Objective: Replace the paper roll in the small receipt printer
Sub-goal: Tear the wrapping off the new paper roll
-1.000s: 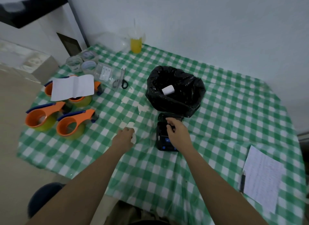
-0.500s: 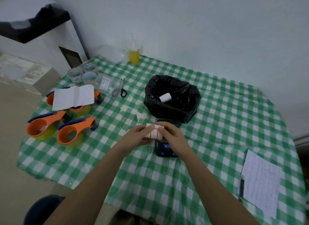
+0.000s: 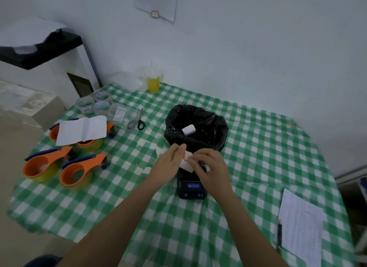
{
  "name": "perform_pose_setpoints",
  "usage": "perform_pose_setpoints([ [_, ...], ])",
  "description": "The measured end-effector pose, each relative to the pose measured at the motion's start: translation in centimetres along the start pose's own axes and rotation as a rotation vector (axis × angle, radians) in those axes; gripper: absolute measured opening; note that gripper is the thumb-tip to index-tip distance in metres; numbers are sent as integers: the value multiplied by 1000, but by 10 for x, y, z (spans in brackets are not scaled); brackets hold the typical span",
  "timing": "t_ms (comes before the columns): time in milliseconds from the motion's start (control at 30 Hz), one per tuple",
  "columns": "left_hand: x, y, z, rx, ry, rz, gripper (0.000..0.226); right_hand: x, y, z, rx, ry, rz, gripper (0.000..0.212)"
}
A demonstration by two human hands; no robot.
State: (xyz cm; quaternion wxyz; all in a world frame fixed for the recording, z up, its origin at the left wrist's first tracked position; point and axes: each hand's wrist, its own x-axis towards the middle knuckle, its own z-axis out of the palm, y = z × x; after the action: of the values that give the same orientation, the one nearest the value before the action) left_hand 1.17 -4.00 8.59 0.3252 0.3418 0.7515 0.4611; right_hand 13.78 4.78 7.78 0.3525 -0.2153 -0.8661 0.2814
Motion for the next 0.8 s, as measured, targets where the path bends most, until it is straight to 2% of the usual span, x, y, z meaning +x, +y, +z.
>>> perform_pose_setpoints([
  [267, -1, 8, 4, 134, -17, -45, 56, -1, -4, -10, -136, -76, -88, 20],
  [400, 0, 11, 6, 244, -10, -21, 55, 0, -9, -15, -108, -141, 10, 22],
  [533, 0, 11, 6, 305, -7, 16, 51, -1, -14, -10, -102, -119, 107, 28],
  [667, 0, 12, 5, 340, -7, 31, 47, -1, -14, -8, 15, -79, 242, 10],
  [733, 1, 11, 5, 343, 0, 29, 47, -1, -15, -9, 97, -81, 323, 7],
  [800, 2, 10, 4, 351, 10, 30, 46, -1, -17, -9, 101, -97, 314, 7],
])
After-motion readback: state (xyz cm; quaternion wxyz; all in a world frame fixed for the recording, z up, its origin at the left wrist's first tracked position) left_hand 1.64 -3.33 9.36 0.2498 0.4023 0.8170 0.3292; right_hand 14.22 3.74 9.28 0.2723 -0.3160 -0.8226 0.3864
